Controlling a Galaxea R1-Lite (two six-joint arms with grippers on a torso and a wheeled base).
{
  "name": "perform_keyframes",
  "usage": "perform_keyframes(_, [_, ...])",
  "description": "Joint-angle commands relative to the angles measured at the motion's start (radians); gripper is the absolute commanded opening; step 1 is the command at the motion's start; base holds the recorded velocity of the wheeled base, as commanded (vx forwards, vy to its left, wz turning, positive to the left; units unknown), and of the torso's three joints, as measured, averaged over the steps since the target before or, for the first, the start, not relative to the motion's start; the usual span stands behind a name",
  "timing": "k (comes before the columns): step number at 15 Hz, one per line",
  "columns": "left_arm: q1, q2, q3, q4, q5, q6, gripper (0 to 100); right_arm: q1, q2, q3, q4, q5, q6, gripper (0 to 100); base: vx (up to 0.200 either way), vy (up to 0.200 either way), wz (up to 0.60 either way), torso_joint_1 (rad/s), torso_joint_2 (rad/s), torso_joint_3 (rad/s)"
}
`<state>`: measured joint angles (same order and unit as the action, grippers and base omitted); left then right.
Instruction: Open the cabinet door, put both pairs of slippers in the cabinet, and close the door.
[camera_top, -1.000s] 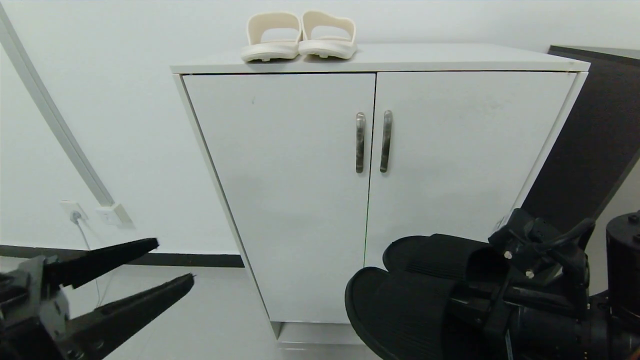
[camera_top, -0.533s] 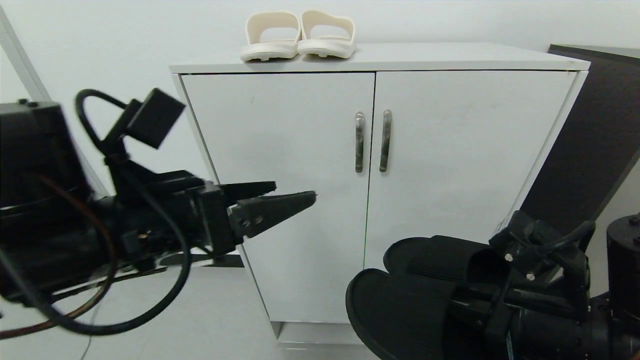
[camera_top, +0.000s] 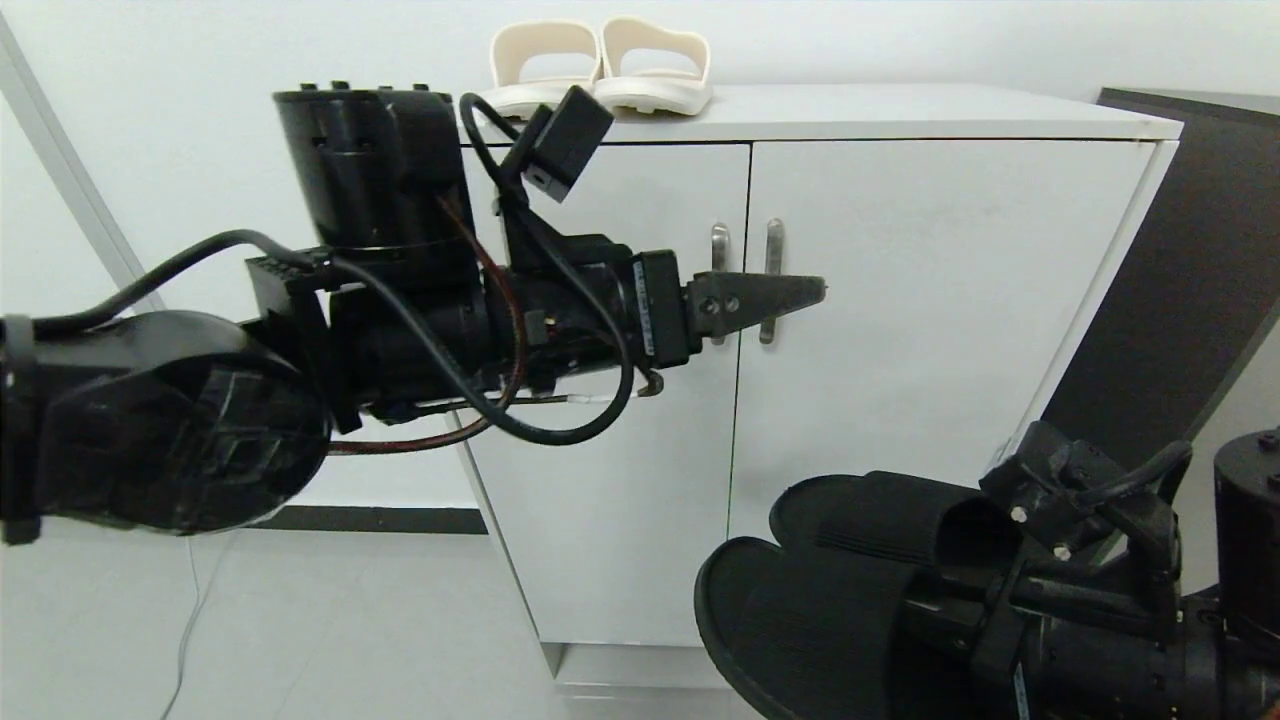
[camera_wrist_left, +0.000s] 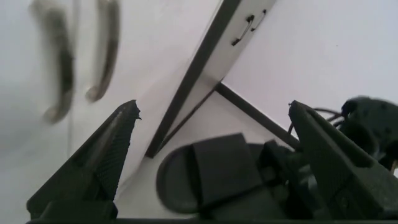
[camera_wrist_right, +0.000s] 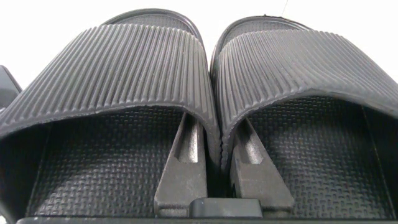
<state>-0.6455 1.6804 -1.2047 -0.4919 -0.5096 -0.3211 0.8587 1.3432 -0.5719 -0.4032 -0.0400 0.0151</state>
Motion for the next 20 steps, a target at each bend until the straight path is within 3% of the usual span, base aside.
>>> perform_keyframes(1, [-0.023,0.102,-0.125,0.046,0.009,-0.006,100,0.000,0.002,0.000,0.000,0.000,0.000,0,0.000,0.000,0.00,0.000,0.00,0.000])
perform_keyframes(3, [-0.023,0.131,-0.185,0.076,0.023,-0.006,100,0.000,0.002,0.000,0.000,0.000,0.000,0,0.000,0.000,0.00,0.000,0.00,0.000])
perform_keyframes(8, [-0.025,0.180,-0.253,0.092,0.134,-0.006,100,0.000,0.005,0.001,0.000,0.000,0.000,0,0.000,0.000,0.00,0.000,0.00,0.000])
perform_keyframes(11, [-0.023,0.202,-0.280,0.107,0.163,-0.006,100,0.000,0.004,0.001,0.000,0.000,0.000,0,0.000,0.000,0.00,0.000,0.00,0.000])
perform_keyframes(17, [-0.025,0.263,-0.348,0.107,0.166,-0.004,100,0.000,0.001,0.006,0.000,0.000,0.000,0,0.000,0.000,0.00,0.000,0.00,0.000])
perform_keyframes(18, [-0.026,0.262,-0.343,0.107,0.166,-0.004,0,0.000,0.001,0.010,-0.002,0.000,0.000,0,0.000,0.000,0.00,0.000,0.00,0.000])
perform_keyframes(20, [-0.026,0.254,-0.339,0.108,0.166,-0.004,0,0.000,0.001,0.010,0.000,0.002,-0.001,0,0.000,0.000,0.00,0.000,0.00,0.000])
